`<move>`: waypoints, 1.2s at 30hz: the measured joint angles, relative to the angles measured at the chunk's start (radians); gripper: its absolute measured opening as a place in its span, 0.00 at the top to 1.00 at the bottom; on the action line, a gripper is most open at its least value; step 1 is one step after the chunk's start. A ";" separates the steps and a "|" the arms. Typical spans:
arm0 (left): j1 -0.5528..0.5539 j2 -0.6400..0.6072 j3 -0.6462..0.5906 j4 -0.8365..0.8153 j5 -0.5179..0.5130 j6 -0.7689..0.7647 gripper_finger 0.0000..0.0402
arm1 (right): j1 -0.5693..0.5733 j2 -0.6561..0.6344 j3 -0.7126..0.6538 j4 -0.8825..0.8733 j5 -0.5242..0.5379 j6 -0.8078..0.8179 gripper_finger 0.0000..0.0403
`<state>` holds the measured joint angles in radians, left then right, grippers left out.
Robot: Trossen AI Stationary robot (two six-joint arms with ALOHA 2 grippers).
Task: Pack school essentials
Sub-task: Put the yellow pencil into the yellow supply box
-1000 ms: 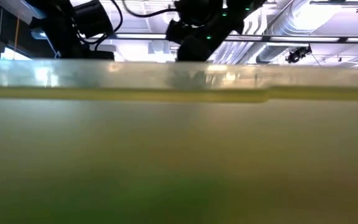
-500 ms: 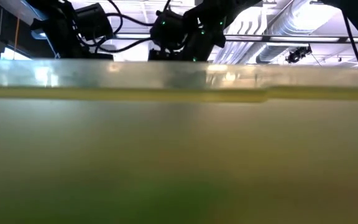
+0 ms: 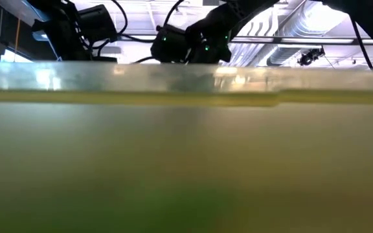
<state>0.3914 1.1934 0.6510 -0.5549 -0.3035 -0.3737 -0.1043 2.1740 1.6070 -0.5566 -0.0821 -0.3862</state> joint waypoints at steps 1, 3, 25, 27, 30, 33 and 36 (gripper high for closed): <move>0.006 0.000 0.000 -0.003 -0.006 0.000 0.96 | 0.000 0.007 0.000 0.005 0.000 0.000 0.55; 0.018 0.000 0.000 -0.006 -0.021 -0.003 0.96 | 0.000 0.015 0.000 0.005 -0.001 0.001 0.55; 0.109 0.000 0.000 -0.010 -0.022 0.035 0.96 | -0.009 0.039 0.000 -0.016 -0.043 0.038 0.75; 0.109 0.000 0.000 -0.010 -0.022 0.045 0.96 | -0.008 0.039 0.000 -0.019 -0.044 0.037 0.79; 0.109 0.000 0.000 -0.010 -0.021 0.045 0.96 | -0.008 0.039 0.000 -0.023 -0.047 0.031 0.84; 0.109 0.000 0.000 -0.010 -0.021 0.047 0.96 | -0.008 0.039 0.000 -0.025 -0.047 0.023 0.89; 0.109 0.000 0.000 -0.010 -0.021 0.071 0.96 | -0.008 0.039 0.000 -0.029 -0.047 0.018 0.93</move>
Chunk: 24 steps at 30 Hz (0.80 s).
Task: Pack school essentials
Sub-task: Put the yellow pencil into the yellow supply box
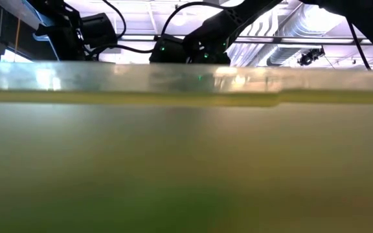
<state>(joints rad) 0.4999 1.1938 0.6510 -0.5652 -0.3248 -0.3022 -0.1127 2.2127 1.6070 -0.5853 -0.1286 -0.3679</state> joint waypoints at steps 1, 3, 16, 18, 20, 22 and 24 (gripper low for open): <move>0.000 0.000 0.000 0.000 0.000 0.002 0.96 | 0.000 0.000 0.000 -0.001 0.000 0.000 0.94; 0.000 0.000 0.000 0.000 0.000 0.002 0.96 | 0.000 -0.003 0.000 -0.005 0.000 0.000 0.96; 0.000 0.000 0.000 -0.007 0.003 0.010 0.96 | 0.000 -0.086 -0.004 -0.091 -0.021 0.086 0.96; 0.000 0.000 0.000 -0.007 0.003 0.010 0.96 | 0.003 -0.113 -0.004 -0.087 -0.055 0.118 0.96; 0.000 0.000 0.000 -0.006 0.003 0.015 0.96 | 0.009 -0.143 -0.004 -0.088 -0.085 0.158 0.96; 0.000 0.000 0.000 -0.007 0.003 0.026 0.96 | 0.017 -0.170 -0.004 -0.085 -0.105 0.198 0.96; 0.000 0.000 0.000 -0.007 0.004 0.026 0.96 | 0.028 -0.199 -0.004 -0.079 -0.113 0.249 0.96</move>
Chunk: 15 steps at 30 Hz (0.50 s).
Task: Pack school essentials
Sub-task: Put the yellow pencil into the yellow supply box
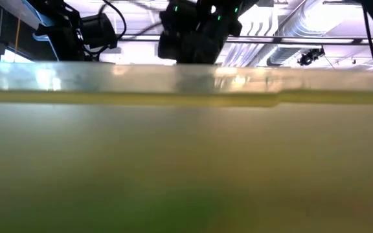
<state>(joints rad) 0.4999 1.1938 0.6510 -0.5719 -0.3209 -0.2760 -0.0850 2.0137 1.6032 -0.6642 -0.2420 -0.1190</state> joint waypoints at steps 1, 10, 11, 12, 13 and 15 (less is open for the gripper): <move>0.000 0.000 0.000 0.000 0.000 0.000 0.96 | 0.006 -0.014 0.000 0.001 -0.003 0.029 0.96; 0.000 0.000 0.000 -0.007 0.000 0.025 0.96 | 0.092 -0.092 0.002 0.101 -0.005 0.336 0.96; 0.000 0.000 0.000 -0.007 0.000 0.025 0.96 | 0.107 -0.092 0.002 0.112 -0.005 0.368 0.96; 0.000 0.000 0.000 -0.007 0.000 0.025 0.96 | 0.122 -0.092 0.002 0.125 -0.005 0.399 0.96; 0.000 0.000 0.000 -0.007 0.000 0.026 0.96 | 0.136 -0.092 0.002 0.137 -0.003 0.427 0.96; 0.000 0.000 0.000 -0.007 0.003 0.025 0.96 | 0.167 -0.092 0.002 0.169 0.013 0.485 0.96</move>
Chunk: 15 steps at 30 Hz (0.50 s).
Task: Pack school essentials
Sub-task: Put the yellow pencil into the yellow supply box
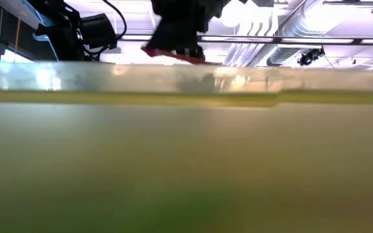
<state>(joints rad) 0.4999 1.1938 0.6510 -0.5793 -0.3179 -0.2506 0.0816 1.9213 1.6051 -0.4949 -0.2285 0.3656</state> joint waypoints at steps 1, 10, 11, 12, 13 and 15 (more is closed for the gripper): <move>0.000 0.000 0.000 0.000 0.001 0.000 0.96 | 0.018 0.000 0.000 0.017 0.027 0.030 0.96; 0.000 0.000 0.000 0.000 0.001 0.000 0.96 | 0.156 0.005 0.000 0.081 0.262 0.215 0.96; 0.000 0.000 0.000 0.000 0.001 0.000 0.96 | 0.171 0.007 0.000 0.091 0.301 0.238 0.96; 0.000 0.000 0.000 0.000 0.001 0.000 0.96 | 0.186 0.008 0.000 0.096 0.330 0.262 0.96; 0.000 0.000 0.000 0.000 0.001 0.000 0.96 | 0.199 0.011 0.000 0.104 0.350 0.281 0.96; 0.000 0.000 0.000 0.000 0.001 0.000 0.96 | 0.223 0.014 0.000 0.121 0.381 0.323 0.96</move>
<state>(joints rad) 0.4999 1.1938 0.6510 -0.5793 -0.3168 -0.2504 0.3051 1.9356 1.6051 -0.3734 0.1522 0.6882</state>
